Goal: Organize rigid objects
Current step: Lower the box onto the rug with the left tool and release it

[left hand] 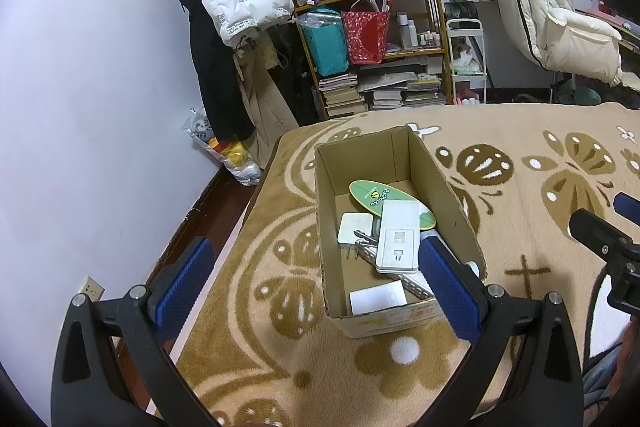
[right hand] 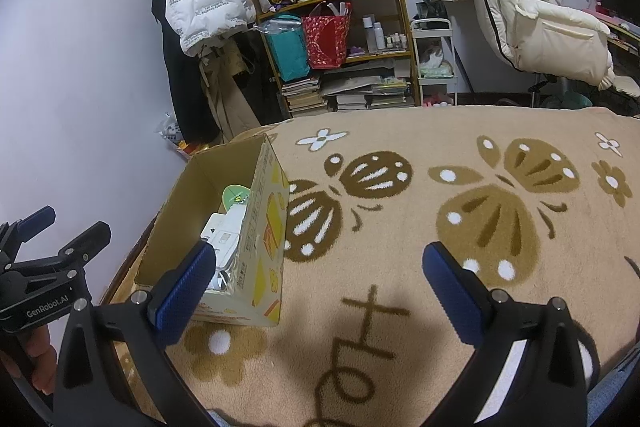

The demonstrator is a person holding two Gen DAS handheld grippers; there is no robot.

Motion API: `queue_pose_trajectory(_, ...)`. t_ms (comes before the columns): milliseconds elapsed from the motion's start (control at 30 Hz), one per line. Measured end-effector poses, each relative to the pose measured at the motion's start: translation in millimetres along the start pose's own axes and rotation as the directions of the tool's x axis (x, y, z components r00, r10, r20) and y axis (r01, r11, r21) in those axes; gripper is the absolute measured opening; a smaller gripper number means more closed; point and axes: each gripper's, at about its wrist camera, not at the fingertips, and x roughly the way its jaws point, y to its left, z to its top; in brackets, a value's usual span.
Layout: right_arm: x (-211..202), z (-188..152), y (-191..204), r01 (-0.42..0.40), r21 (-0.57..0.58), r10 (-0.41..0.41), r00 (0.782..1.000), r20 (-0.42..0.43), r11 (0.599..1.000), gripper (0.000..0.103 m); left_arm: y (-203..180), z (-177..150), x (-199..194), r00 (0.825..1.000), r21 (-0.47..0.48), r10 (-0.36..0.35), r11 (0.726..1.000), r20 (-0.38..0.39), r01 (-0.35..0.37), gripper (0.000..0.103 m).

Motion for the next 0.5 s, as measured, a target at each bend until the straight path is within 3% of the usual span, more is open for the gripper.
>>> queue_pose_trajectory(500, -0.3, 0.1, -0.9, -0.001, 0.000, 0.001, 1.000, 0.001, 1.000, 0.103, -0.5, -1.7, 0.9, 1.000, 0.003, -0.001, 1.000, -0.003, 0.001, 0.101)
